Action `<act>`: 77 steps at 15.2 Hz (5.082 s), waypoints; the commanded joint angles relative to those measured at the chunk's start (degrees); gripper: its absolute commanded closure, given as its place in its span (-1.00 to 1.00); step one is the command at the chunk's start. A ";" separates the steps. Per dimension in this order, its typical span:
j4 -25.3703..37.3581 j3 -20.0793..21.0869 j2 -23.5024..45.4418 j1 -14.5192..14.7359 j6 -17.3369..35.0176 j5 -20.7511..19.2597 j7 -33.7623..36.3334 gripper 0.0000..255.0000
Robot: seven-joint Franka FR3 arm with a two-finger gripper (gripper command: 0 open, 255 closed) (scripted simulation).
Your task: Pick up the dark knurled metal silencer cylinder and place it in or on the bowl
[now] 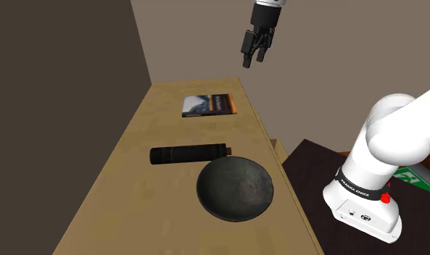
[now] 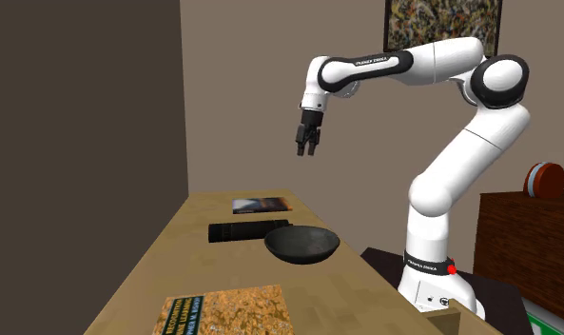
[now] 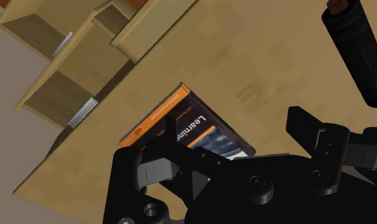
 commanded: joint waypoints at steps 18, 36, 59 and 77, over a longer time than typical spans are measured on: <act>3.46 15.38 21.55 11.57 15.14 -0.59 -1.92 -1.00; 3.22 20.41 32.75 14.65 24.71 -5.26 -0.19 -1.00; 7.26 20.06 29.65 14.64 17.81 -3.76 -1.44 1.00; 10.87 20.49 21.77 16.01 6.85 -0.64 -1.00 1.00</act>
